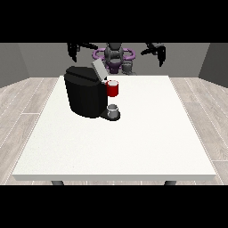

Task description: Insert the coffee pod into the coffee machine and close the lid

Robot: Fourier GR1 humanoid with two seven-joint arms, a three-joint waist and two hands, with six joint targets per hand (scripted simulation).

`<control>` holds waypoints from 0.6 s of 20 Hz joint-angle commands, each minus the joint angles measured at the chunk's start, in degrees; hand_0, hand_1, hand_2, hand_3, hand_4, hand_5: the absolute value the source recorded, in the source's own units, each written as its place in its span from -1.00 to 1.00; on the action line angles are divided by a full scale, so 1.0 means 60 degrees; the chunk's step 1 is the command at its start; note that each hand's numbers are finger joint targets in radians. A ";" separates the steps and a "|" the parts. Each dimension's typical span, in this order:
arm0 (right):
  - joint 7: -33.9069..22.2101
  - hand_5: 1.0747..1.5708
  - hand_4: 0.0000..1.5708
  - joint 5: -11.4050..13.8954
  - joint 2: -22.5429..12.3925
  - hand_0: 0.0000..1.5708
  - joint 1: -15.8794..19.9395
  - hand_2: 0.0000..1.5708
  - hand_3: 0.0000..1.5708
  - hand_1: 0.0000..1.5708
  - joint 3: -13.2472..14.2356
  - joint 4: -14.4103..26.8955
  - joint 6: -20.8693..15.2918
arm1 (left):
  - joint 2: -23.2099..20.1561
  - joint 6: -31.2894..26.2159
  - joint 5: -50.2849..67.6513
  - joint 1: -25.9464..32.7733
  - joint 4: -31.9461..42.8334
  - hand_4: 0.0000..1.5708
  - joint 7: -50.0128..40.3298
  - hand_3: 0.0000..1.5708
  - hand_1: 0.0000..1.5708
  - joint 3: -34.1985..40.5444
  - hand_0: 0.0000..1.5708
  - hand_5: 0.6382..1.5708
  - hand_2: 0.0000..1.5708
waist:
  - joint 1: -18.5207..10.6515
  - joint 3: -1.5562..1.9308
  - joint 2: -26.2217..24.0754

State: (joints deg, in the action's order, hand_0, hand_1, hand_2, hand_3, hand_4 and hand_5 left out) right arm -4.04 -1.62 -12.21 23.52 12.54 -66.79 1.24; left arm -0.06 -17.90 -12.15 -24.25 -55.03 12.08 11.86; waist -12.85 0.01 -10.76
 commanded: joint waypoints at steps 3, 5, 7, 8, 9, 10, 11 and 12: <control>-0.0829 1.00 -0.78 -0.0210 0.0367 -1.00 0.0798 -1.00 -1.00 -1.00 0.0056 0.0504 -0.0540 | 0.0003 -0.0092 0.0310 0.0664 -0.1405 -0.59 -0.0627 -1.00 -1.00 -0.0397 -1.00 1.00 -1.00 | -0.0162 0.0000 0.0300; -0.0321 1.00 -0.81 -0.0295 0.0237 -1.00 0.1250 -1.00 -1.00 -1.00 0.0090 0.0674 -0.0335 | -0.0157 0.0150 0.0282 0.0528 -0.1600 -0.66 -0.0103 -1.00 -1.00 -0.0236 -1.00 1.00 -1.00 | 0.0002 0.0000 0.1234; 0.0052 1.00 -0.93 -0.0214 0.0525 -1.00 0.0983 -1.00 -1.00 -1.00 -0.0232 0.0748 -0.0252 | -0.0130 0.0330 0.0336 0.0841 -0.2307 -0.55 -0.0499 -1.00 -1.00 -0.0384 -1.00 1.00 -1.00 | 0.0299 0.0000 0.1138; 0.0218 1.00 -1.00 0.0202 0.0584 -1.00 0.1196 -1.00 -1.00 -1.00 -0.0269 0.1030 -0.0807 | -0.0045 0.0020 0.0562 0.0581 -0.2413 -0.53 -0.0867 -1.00 -1.00 -0.0416 -1.00 1.00 -1.00 | -0.0113 0.0001 0.1307; -0.0240 1.00 -1.00 -0.0121 0.0394 -1.00 0.1057 -1.00 -1.00 -1.00 -0.0365 0.0881 -0.0134 | -0.0135 0.0001 0.0641 0.1398 -0.2764 -0.56 -0.0636 -1.00 -1.00 -0.0431 -1.00 1.00 -1.00 | 0.0238 -0.0001 0.0977; -0.0418 1.00 -1.00 -0.0203 0.0478 -1.00 0.1410 -1.00 -1.00 -1.00 -0.0542 0.0596 -0.0014 | -0.0364 0.0455 0.0525 0.1181 -0.2454 -0.52 -0.0141 -1.00 -1.00 -0.0173 -1.00 1.00 -1.00 | 0.0745 -0.0002 0.1398; -0.0598 1.00 -1.00 -0.0347 0.0270 -1.00 0.1822 -1.00 -1.00 -1.00 -0.0305 0.0775 -0.0050 | -0.0428 0.0150 0.0752 0.1241 -0.2713 -0.57 -0.0313 -1.00 -1.00 -0.0225 -1.00 1.00 -1.00 | 0.0608 -0.0002 0.1493; -0.0297 1.00 -1.00 -0.0210 0.0328 -1.00 0.1574 -1.00 -1.00 -1.00 -0.0312 0.1228 -0.0085 | -0.0222 0.0015 0.0731 0.1179 -0.3301 -0.55 -0.1304 -1.00 -1.00 -0.0563 -1.00 1.00 -1.00 | 0.0136 0.0001 0.1288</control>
State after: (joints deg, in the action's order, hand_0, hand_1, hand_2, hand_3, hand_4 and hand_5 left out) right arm -6.00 -2.81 -10.03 31.38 10.93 -62.01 0.17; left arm -1.43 -17.11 -8.84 -18.57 -69.53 8.53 9.94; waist -11.11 0.00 -3.77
